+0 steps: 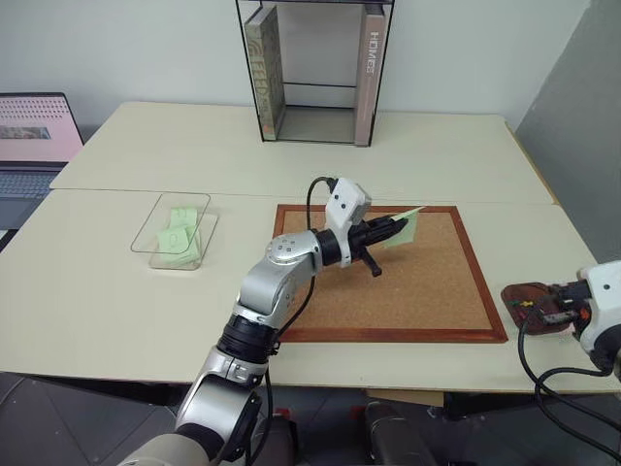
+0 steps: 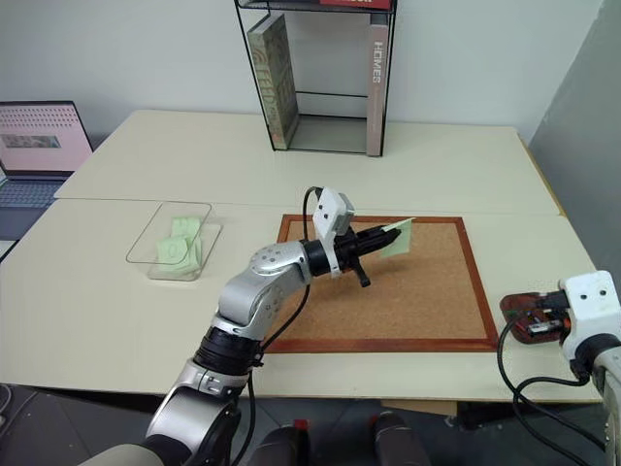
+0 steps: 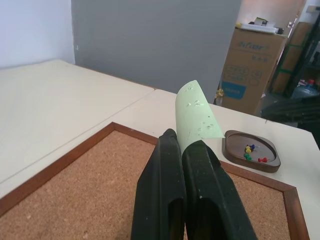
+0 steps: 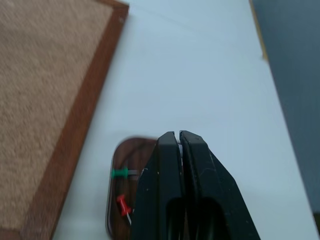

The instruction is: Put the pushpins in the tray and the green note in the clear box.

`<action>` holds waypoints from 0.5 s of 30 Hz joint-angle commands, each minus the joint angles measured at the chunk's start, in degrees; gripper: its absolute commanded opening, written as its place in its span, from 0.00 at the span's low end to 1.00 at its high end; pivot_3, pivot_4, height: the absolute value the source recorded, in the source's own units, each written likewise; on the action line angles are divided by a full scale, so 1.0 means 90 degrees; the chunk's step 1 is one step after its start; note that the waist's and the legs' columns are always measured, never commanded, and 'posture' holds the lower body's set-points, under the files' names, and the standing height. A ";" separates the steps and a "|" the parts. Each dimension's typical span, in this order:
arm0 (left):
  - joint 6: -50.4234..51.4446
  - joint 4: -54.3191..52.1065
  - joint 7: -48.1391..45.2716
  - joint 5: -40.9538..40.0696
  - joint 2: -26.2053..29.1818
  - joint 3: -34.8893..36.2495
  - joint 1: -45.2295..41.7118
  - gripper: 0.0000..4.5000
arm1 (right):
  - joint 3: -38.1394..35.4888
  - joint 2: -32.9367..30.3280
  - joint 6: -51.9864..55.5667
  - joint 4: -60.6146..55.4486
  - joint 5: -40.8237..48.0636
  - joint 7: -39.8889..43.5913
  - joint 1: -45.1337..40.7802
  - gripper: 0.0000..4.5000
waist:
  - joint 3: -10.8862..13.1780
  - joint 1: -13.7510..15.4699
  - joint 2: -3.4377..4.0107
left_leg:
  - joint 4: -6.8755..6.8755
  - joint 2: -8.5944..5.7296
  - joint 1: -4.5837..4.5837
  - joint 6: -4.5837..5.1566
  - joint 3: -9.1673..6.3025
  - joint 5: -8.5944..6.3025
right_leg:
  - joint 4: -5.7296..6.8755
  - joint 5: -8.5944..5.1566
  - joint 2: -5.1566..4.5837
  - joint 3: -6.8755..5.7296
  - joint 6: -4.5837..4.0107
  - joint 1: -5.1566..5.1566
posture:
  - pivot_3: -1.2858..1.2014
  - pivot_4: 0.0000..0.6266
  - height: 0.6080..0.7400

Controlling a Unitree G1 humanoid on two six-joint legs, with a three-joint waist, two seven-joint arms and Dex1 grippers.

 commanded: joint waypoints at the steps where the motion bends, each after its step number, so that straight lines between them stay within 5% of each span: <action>1: -0.0189 -0.0192 -0.0073 0.0048 0.0012 -0.0084 -0.0027 0.00 | -0.0231 0.0005 0.0196 0.0153 0.0225 -0.0082 -0.0033 0.00 | 0.0000 -0.0003 0.0000 | 0.0001 0.0000 -0.0001 0.0000 0.0002 0.0000 | -0.0002 0.0000 0.0000 0.0002 0.0000 0.0000 | 0.52 0.24 1.00; 6: -0.0214 -0.0152 -0.0086 0.0081 0.0026 -0.0116 0.0002 0.00 | -0.0030 -0.0027 0.0150 0.0615 0.0348 -0.0169 -0.0165 0.15 | 0.0000 -0.0004 0.0000 | 0.0001 -0.0001 -0.0001 0.0000 0.0000 0.0000 | -0.0001 0.0000 0.0000 0.0000 0.0000 0.0000 | 0.52 0.24 1.00; 15: -0.0280 -0.0018 -0.0110 0.0149 0.0014 -0.0095 -0.0042 0.00 | -0.0099 -0.0049 0.0259 0.0968 0.0584 -0.0402 -0.0694 0.62 | 0.0000 -0.0006 0.0000 | -0.0001 -0.0001 -0.0002 0.0000 -0.0001 0.0000 | -0.0002 0.0002 0.0000 -0.0001 0.0005 0.0000 | 0.52 0.24 1.00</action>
